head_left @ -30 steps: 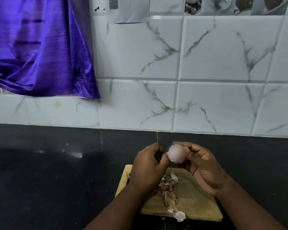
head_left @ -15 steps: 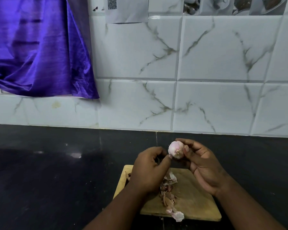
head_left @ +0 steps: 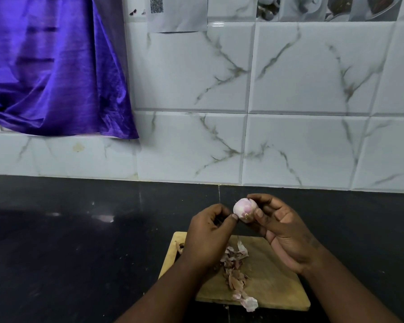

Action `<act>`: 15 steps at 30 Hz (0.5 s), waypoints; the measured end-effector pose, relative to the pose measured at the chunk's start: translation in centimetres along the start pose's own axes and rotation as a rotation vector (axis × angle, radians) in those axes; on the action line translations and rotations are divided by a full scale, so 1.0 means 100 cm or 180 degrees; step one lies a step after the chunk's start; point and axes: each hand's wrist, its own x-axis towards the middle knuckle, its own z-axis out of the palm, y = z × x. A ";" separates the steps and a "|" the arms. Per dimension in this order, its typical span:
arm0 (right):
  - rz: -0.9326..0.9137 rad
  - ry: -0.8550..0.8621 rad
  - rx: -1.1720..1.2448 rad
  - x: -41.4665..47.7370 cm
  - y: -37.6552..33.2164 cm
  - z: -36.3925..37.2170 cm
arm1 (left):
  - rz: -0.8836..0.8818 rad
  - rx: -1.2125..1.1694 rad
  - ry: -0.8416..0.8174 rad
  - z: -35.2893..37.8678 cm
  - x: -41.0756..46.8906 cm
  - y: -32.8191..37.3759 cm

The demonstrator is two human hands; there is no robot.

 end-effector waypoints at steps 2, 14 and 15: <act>-0.0003 -0.0036 0.0003 0.000 -0.001 0.000 | -0.0040 -0.0091 0.0020 0.000 0.001 0.000; -0.0027 -0.0071 -0.0005 0.000 0.001 0.005 | -0.0211 -0.0240 0.0099 0.001 0.004 -0.004; -0.0025 -0.0050 -0.0005 0.000 0.001 0.006 | -0.0206 -0.0249 0.0108 0.001 0.003 -0.003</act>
